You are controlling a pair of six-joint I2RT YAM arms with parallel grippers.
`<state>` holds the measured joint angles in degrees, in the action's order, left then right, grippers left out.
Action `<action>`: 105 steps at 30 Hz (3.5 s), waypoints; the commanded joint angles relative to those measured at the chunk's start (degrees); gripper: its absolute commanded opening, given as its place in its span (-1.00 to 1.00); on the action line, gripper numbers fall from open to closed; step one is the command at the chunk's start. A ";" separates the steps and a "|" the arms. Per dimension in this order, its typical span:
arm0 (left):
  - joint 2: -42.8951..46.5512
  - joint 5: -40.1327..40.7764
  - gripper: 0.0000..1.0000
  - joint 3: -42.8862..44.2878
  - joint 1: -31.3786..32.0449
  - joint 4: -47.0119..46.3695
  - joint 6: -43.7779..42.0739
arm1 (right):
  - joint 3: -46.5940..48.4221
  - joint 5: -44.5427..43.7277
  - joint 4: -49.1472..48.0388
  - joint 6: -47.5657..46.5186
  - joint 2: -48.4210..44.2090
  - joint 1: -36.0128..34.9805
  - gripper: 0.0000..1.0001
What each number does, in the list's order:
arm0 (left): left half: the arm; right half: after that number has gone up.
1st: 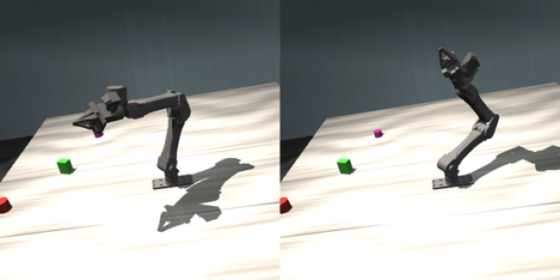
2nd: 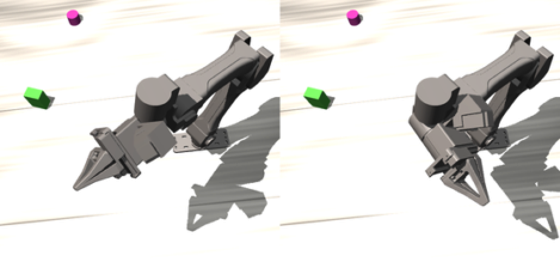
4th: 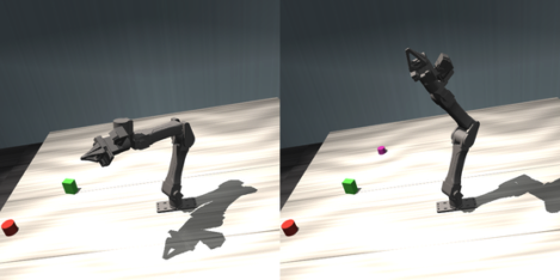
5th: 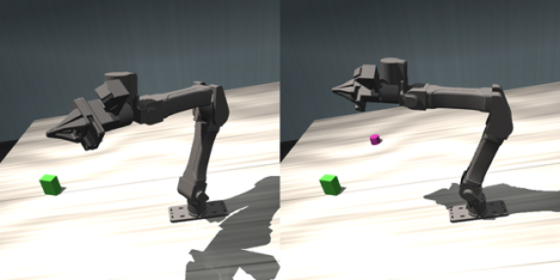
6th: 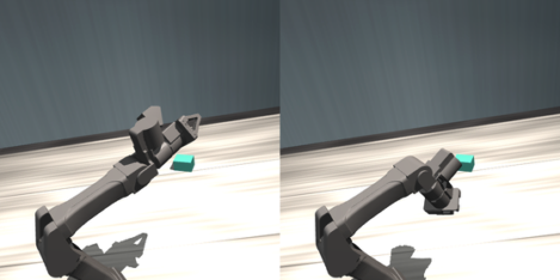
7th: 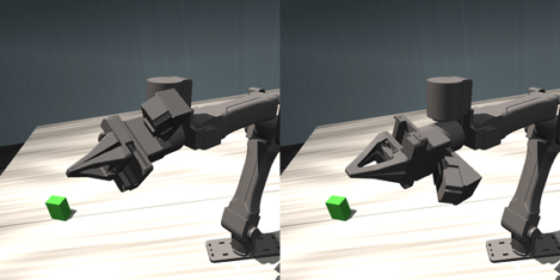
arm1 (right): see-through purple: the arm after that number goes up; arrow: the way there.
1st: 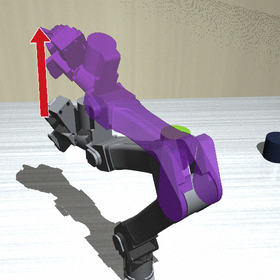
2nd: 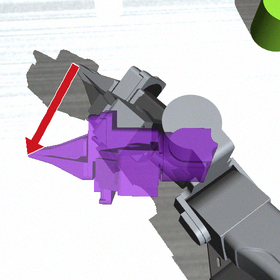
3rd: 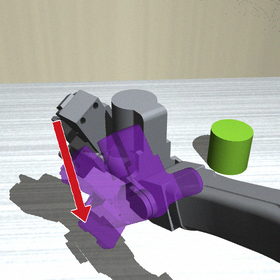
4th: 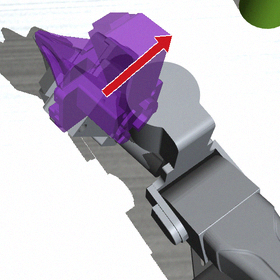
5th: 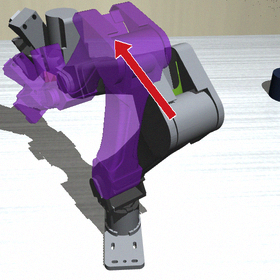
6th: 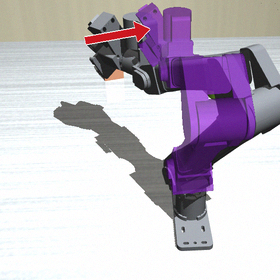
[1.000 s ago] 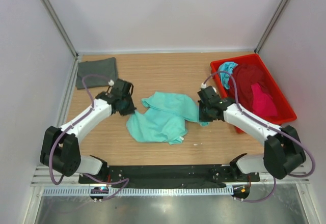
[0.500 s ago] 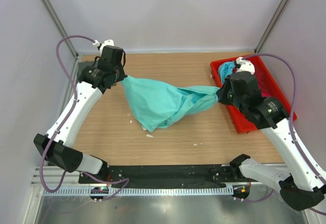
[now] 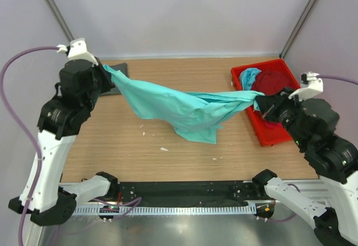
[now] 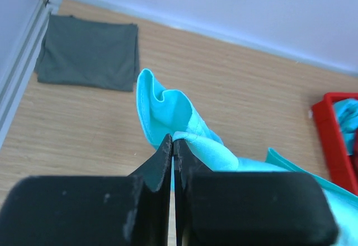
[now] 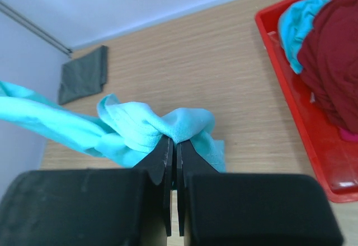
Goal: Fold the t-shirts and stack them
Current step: Flatten the tshirt out
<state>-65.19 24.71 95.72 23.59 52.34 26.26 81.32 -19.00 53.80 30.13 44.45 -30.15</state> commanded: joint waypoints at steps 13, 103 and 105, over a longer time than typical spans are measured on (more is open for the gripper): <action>2.80 0.51 -1.00 7.03 -0.13 -15.76 -7.88 | -1.15 -0.06 -13.90 1.07 -6.92 -0.26 -0.97; -32.97 -15.74 -0.14 -33.09 2.07 -18.43 19.64 | -32.10 -8.33 -7.75 21.29 18.83 0.01 -0.05; -32.46 -16.01 -0.08 -30.78 2.16 -16.23 18.48 | -32.45 -8.07 -7.40 21.29 18.92 0.09 -0.06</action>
<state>-98.24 9.50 60.47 25.65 33.98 49.95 48.82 -25.15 47.62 52.14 63.81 -30.15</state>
